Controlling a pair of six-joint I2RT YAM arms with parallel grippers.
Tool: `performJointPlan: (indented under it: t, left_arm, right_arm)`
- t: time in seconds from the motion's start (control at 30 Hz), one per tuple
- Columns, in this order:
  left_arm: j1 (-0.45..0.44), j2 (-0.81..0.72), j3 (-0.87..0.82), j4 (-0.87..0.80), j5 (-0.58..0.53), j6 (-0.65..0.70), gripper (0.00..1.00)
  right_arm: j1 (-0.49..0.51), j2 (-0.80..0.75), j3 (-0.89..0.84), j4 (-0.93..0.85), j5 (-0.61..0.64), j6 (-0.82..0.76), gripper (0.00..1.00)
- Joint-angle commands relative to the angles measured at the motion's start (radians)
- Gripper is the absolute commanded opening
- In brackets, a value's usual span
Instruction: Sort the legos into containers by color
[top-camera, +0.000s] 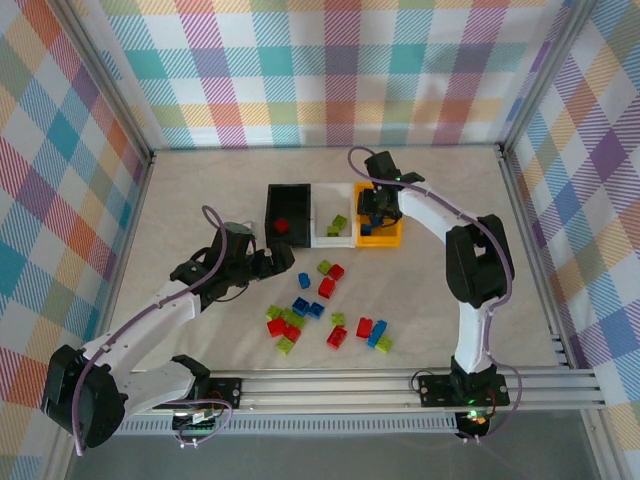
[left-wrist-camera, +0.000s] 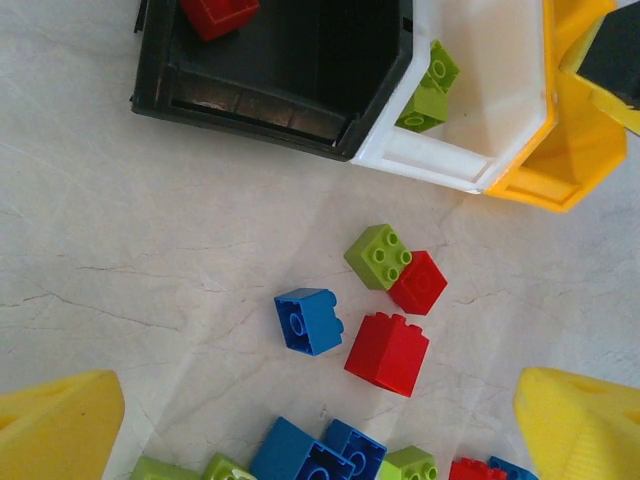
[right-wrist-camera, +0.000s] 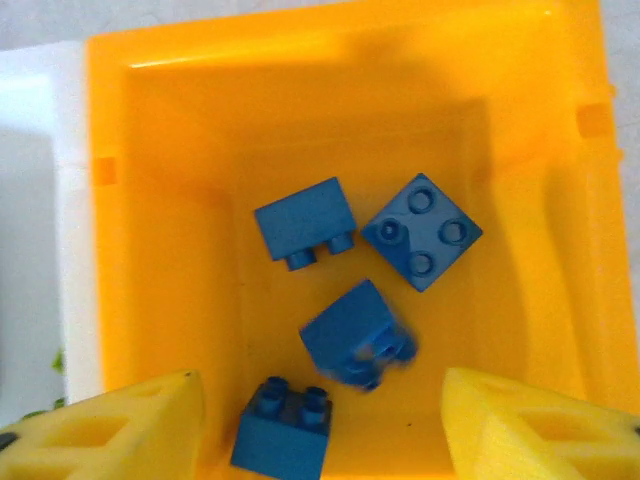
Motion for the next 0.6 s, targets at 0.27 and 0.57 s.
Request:
performJointPlan:
  t: [0.27, 0.57]
  left_arm:
    - [-0.045, 0.17, 0.088, -0.055, 0.026, 0.105, 0.88]
    - [-0.165, 0.423, 0.23, -0.086, -0.066, 0.14, 0.77]
  right_arm:
    - [0.041, -0.249, -0.183, 0.048, -0.09, 0.029, 0.67]
    - [0.122, -0.428, -0.431, 0.116, -0.087, 0.041, 0.65]
